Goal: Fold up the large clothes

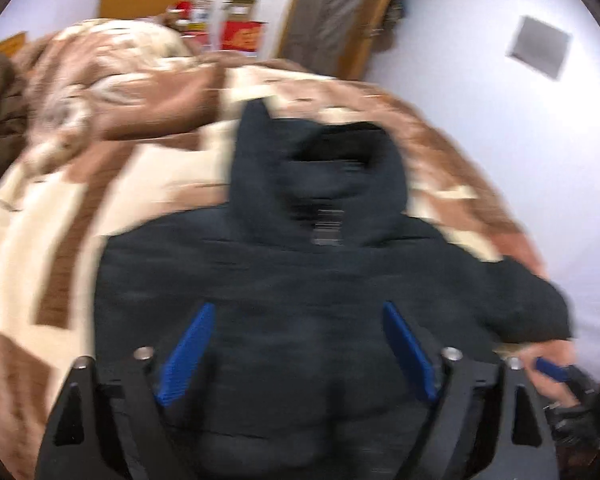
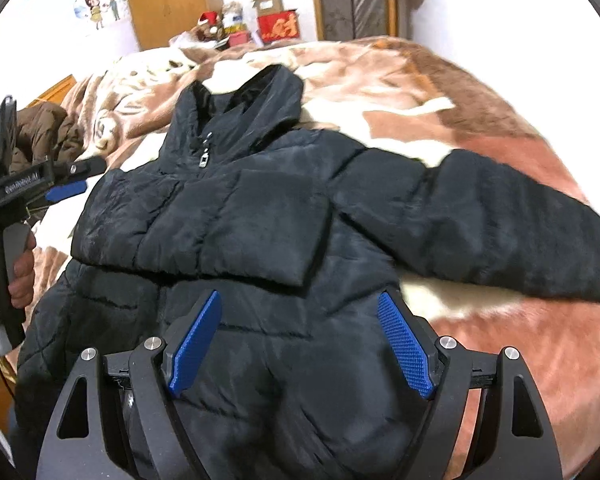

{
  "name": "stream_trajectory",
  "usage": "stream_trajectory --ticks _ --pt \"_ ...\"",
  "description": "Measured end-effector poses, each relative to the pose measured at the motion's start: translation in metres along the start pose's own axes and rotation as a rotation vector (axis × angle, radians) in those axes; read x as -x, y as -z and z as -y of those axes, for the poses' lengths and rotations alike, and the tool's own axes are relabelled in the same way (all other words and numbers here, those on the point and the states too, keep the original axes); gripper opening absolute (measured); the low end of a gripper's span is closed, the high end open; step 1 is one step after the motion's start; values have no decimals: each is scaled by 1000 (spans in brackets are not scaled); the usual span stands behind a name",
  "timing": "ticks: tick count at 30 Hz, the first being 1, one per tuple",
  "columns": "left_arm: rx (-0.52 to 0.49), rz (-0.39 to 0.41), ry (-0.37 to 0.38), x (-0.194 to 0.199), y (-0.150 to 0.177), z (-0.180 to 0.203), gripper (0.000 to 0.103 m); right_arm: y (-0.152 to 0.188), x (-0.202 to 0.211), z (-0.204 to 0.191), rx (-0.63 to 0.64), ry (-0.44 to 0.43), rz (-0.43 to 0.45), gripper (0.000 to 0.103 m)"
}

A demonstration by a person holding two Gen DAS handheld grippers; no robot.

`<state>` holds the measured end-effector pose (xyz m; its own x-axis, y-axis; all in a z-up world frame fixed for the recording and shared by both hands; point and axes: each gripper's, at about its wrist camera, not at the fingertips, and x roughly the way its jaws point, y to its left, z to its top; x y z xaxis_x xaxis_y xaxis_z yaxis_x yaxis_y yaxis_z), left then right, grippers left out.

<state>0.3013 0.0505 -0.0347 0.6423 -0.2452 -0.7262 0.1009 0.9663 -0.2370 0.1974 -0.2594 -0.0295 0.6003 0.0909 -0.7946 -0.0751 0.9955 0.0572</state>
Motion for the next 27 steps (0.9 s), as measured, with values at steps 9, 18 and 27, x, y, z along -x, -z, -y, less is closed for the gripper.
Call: stream_trajectory --ticks 9,18,27 --pt "118 -80 -164 -77 -10 -90 58 -51 -105 -4 33 49 -83 50" --pt "81 -111 -189 -108 9 -84 58 -47 -144 5 52 73 -116 50" --pt "70 6 -127 -23 21 -77 57 -32 -70 -1 39 24 -40 50"
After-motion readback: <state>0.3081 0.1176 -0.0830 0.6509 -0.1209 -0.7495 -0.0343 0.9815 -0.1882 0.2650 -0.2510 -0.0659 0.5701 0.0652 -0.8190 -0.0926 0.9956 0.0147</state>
